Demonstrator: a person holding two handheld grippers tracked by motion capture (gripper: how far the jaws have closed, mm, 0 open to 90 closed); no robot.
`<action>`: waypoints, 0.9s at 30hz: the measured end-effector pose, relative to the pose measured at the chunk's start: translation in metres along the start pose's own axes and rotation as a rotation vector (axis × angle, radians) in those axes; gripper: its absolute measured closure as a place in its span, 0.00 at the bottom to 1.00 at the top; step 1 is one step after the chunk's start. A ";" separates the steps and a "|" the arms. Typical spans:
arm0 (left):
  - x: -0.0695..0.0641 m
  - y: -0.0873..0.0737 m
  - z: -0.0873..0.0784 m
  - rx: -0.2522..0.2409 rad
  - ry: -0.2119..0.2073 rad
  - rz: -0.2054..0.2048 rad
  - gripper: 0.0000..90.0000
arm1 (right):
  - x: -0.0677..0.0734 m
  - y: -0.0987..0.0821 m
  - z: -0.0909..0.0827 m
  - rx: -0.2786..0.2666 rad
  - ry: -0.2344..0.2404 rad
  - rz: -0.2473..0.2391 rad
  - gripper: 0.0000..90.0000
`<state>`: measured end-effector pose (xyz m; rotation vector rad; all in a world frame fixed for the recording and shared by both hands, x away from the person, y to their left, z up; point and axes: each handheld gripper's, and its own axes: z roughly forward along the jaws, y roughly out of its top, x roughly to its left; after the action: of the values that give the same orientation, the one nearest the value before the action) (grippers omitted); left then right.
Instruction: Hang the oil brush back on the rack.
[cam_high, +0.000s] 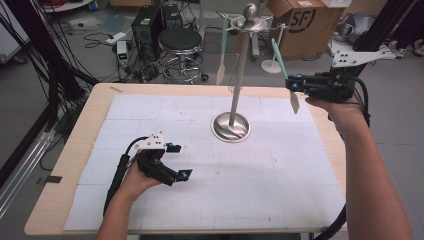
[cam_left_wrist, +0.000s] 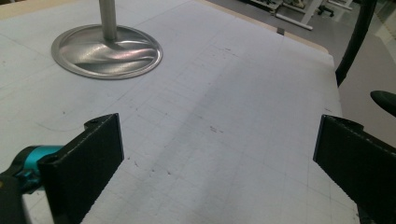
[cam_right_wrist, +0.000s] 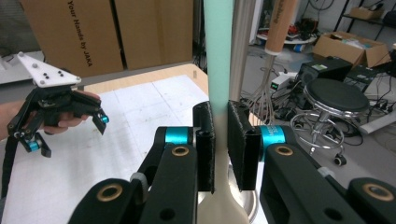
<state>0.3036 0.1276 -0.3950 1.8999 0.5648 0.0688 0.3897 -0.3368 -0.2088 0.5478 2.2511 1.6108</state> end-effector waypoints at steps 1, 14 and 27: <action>0.000 0.000 0.000 -0.001 0.000 -0.001 0.02 | -0.001 0.000 0.000 -0.006 -0.002 0.001 0.91; 0.000 0.000 0.000 -0.002 -0.003 0.001 0.02 | -0.005 0.008 -0.003 0.003 -0.033 -0.002 0.91; 0.000 0.000 0.000 -0.004 -0.005 -0.002 0.02 | -0.013 0.017 -0.004 0.007 -0.077 -0.004 0.91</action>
<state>0.3040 0.1278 -0.3952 1.8947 0.5631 0.0642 0.4017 -0.3413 -0.1910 0.5966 2.2014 1.5534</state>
